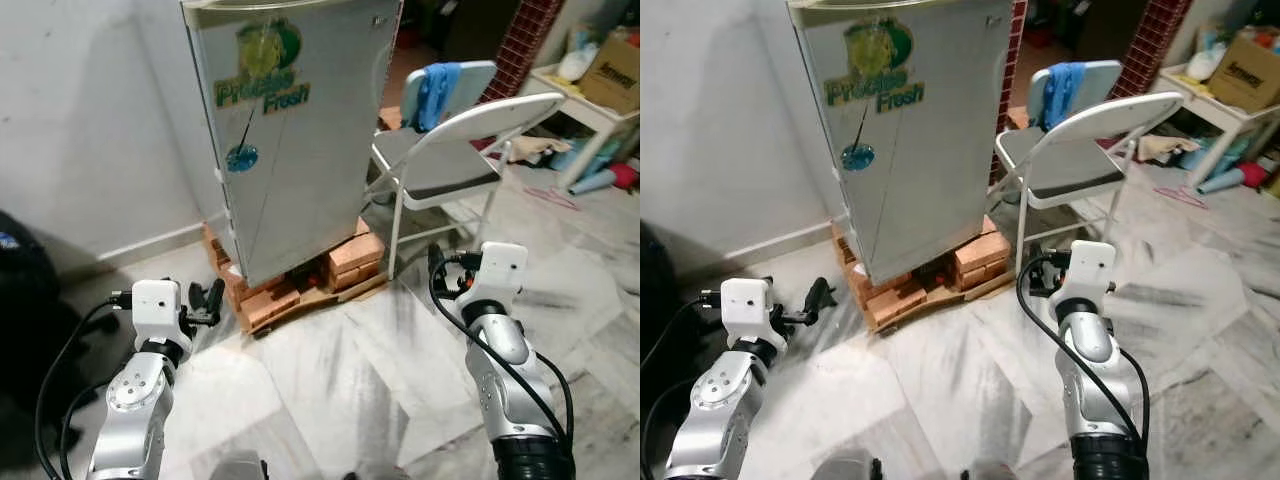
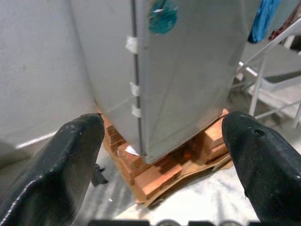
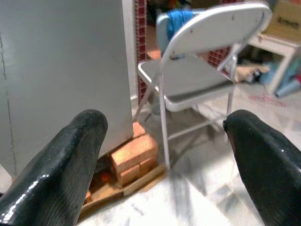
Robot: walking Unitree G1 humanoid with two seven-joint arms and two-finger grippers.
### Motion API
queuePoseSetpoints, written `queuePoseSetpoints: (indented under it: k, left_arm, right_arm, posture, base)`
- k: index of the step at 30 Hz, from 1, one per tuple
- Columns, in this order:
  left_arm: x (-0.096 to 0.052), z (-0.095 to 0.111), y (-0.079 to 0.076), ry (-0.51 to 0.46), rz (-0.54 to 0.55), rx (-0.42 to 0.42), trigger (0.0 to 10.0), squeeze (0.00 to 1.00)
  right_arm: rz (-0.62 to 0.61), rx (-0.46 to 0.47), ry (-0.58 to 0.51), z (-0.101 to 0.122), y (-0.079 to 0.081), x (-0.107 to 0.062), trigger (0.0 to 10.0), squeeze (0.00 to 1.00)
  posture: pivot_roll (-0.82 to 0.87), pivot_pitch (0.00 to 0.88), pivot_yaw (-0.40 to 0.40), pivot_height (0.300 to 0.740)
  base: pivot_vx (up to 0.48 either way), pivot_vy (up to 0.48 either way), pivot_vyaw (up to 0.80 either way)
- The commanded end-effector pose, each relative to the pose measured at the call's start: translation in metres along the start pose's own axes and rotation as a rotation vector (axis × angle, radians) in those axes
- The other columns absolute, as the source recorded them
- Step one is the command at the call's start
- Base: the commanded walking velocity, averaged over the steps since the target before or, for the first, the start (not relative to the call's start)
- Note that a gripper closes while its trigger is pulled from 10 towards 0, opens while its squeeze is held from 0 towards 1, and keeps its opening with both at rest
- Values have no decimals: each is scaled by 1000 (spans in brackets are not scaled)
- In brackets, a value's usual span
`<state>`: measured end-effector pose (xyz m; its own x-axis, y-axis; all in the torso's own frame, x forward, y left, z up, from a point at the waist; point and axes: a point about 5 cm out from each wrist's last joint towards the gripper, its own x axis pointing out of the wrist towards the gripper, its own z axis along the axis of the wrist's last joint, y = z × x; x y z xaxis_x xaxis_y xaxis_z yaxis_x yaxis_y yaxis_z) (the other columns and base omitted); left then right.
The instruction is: Restocking fridge
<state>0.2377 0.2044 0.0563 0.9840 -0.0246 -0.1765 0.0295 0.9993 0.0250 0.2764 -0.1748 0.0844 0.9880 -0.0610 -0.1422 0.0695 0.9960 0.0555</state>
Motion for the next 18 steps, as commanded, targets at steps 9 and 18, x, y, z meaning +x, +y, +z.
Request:
queuePoseSetpoints:
  k: [9,18]
  left_arm:
    - [-4,0,4,-8,-4,34,10000,0]
    - [-3,1,8,-9,8,51,10000,0]
  right_arm:
    - [-18,-76,5,-4,-25,-5,10000,0]
    - [-5,-66,7,-5,-15,-1,10000,0]
  posture:
    - [-4,37,-46,740]
    - [5,55,-48,740]
  base:
    - [0,423,-121]
    - [0,424,-508]
